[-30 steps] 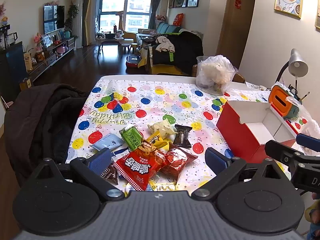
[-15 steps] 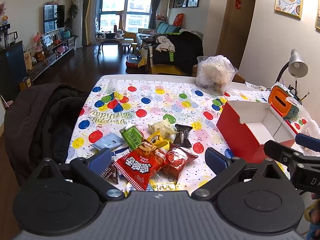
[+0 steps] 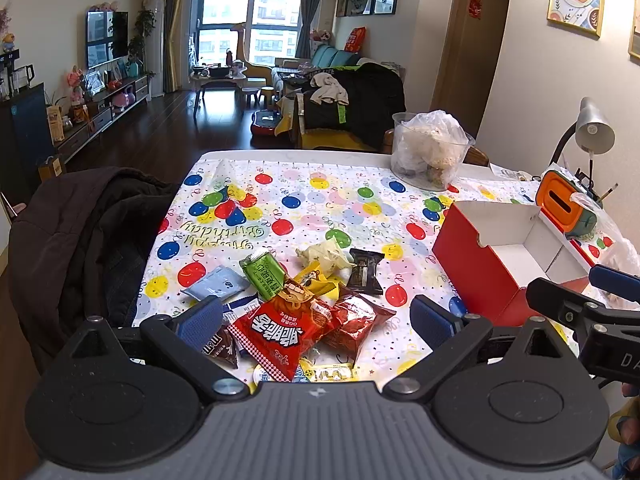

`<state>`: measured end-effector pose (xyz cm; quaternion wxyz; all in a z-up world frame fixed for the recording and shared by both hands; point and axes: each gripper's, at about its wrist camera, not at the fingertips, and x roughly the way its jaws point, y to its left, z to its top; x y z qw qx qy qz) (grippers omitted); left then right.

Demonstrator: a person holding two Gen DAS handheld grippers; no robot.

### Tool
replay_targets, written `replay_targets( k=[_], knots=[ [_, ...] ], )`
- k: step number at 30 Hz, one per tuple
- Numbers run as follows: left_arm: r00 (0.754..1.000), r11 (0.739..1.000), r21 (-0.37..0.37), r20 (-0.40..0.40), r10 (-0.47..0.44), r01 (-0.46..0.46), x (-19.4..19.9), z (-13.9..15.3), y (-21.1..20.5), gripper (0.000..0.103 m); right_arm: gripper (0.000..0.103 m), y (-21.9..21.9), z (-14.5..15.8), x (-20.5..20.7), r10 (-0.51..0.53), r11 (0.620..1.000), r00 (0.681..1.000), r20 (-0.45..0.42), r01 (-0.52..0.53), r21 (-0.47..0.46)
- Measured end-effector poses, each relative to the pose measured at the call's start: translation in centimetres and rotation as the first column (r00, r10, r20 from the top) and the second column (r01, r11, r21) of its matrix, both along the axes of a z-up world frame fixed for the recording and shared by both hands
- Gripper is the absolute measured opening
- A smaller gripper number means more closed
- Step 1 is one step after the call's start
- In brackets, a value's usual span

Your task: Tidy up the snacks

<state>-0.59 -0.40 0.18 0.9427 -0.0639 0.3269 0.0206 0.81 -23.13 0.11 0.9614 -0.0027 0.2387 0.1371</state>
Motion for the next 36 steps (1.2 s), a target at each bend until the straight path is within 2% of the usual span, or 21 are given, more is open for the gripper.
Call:
replay_targets(
  k=[27,36],
  knots=[
    [1.0,1.0,-0.009,-0.012,-0.015,0.015,0.1,0.1,0.6,0.101,0.103,-0.6,0.9,0.1,-0.002,1.0,1.0,0.0,0.002,-0.008],
    [0.999,1.0,-0.02,-0.035,0.017,-0.018,1.2,-0.7,1.8,0.101,0.103,1.0,0.7,1.4,0.022,1.0,1.0,-0.016,-0.022,-0.018]
  ],
)
